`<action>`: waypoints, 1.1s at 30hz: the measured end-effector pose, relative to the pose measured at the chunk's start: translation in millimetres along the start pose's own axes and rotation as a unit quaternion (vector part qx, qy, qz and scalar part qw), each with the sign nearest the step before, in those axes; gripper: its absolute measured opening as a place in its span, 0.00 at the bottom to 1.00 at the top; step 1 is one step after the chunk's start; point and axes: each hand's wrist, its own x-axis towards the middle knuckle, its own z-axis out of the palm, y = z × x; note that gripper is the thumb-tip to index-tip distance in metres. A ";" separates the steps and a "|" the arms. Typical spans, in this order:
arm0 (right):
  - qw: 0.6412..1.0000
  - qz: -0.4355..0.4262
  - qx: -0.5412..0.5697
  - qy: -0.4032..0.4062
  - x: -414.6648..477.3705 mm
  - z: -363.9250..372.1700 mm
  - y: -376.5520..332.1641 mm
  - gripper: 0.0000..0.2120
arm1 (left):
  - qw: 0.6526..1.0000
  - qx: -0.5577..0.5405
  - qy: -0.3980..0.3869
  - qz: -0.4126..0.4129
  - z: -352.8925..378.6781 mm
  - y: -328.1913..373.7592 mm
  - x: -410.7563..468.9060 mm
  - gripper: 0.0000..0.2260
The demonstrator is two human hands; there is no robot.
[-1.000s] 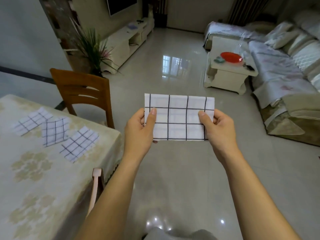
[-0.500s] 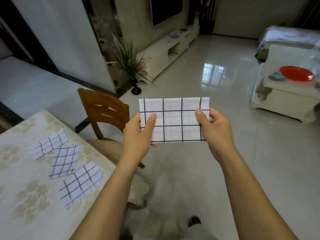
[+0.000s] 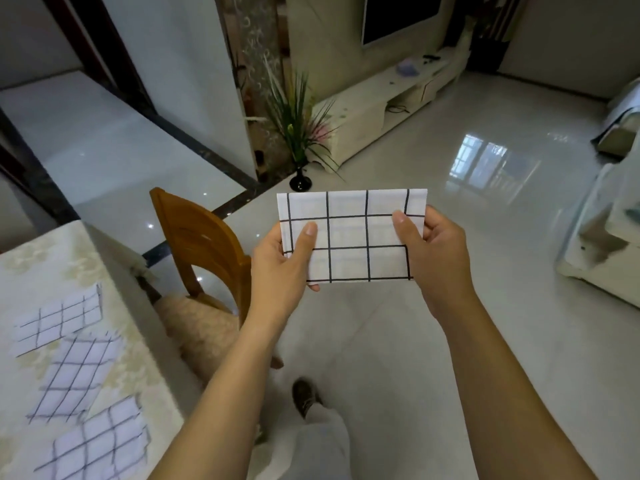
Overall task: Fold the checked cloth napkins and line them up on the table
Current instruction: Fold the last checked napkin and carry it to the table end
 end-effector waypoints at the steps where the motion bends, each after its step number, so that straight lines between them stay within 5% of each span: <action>1: 1.000 -0.002 -0.002 -0.007 21.6 6.6 -1.2 0.09 | 1.000 -0.011 0.007 0.001 4.0 -4.2 22.6 0.10; 11: 1.000 -0.021 -0.017 -0.015 224.4 96.8 -27.4 0.08 | 0.998 -0.052 0.020 0.013 8.9 -7.1 253.8 0.08; 19: 0.992 -0.020 -0.050 -0.112 341.1 201.0 0.9 0.02 | 0.994 -0.042 0.094 -0.028 -37.6 -56.4 362.4 0.10; 25: 0.974 -0.054 0.003 -0.220 446.4 300.5 21.6 0.05 | 0.977 0.000 0.214 -0.004 -76.0 -81.0 454.4 0.09; 33: 0.894 -0.089 0.032 -0.438 550.7 454.9 -4.7 0.02 | 0.901 0.062 0.428 -0.015 -131.9 -68.4 526.8 0.09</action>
